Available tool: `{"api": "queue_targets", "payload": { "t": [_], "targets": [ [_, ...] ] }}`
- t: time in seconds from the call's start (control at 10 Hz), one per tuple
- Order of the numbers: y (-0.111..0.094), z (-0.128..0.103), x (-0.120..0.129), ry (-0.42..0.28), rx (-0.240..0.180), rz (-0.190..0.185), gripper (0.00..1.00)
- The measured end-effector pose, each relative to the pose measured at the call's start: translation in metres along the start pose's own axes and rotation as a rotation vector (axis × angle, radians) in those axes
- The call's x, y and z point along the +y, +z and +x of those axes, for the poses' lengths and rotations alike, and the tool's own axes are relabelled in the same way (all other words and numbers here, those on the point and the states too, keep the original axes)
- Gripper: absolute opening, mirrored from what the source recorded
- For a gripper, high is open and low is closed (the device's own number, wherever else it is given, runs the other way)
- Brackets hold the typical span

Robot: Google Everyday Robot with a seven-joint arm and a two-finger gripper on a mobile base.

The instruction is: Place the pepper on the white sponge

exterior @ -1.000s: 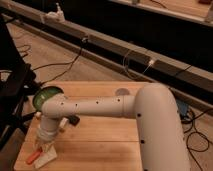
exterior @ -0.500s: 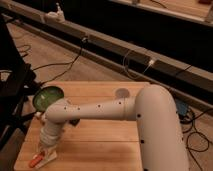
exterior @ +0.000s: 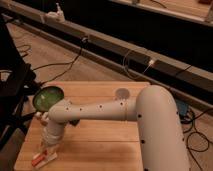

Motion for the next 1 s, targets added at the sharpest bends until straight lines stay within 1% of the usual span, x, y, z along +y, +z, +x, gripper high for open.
{"api": "queue_targets", "payload": {
  "t": [0.1,0.2,0.6,1.0],
  "targets": [
    [-0.001,0.002,0.0,0.002,0.005,0.004,0.74],
    [-0.002,0.002,0.0,0.004,0.007,0.006,0.79],
    [-0.004,0.002,-0.001,0.003,0.013,0.018,0.8],
    [-0.017,0.003,0.002,0.013,0.041,0.036,0.8]
  ]
}}
